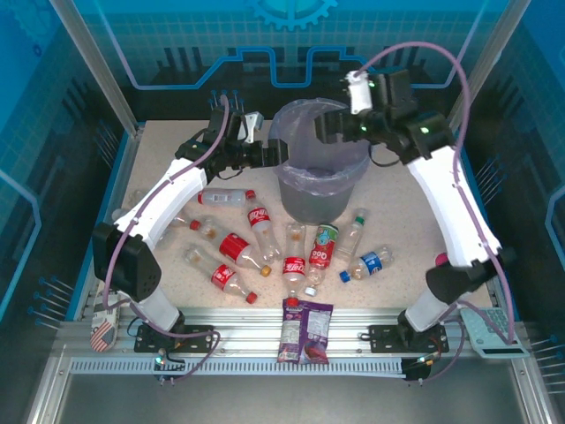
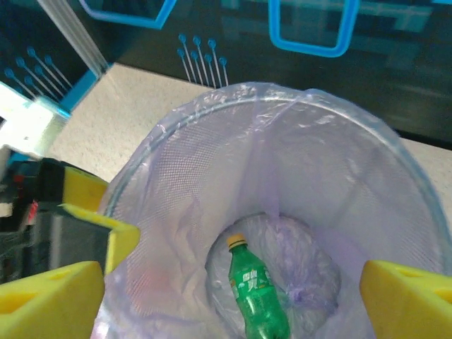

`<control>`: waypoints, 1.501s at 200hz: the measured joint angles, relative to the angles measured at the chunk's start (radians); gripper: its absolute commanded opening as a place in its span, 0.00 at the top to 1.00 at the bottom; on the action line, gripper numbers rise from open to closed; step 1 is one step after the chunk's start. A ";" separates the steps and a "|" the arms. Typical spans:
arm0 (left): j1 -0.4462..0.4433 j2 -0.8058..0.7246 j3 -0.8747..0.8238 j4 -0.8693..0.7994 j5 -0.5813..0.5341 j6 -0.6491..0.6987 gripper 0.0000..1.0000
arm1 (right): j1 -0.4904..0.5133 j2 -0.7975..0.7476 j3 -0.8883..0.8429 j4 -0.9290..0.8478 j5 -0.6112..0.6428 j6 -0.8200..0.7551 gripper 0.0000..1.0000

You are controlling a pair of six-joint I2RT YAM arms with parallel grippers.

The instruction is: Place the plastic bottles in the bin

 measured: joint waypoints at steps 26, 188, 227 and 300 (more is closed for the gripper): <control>0.000 0.014 0.024 -0.011 0.000 0.002 0.04 | -0.042 -0.180 -0.173 -0.030 0.037 0.055 0.14; 0.000 0.023 0.101 -0.032 -0.011 0.027 0.05 | -0.168 -0.610 -1.476 0.255 0.056 0.617 0.19; 0.000 0.023 0.100 -0.030 -0.011 0.027 0.05 | -0.168 -0.586 -1.525 0.371 0.042 0.683 0.18; 0.000 0.034 0.100 -0.029 -0.011 0.027 0.04 | -0.170 -0.527 -1.587 0.473 0.039 0.720 0.23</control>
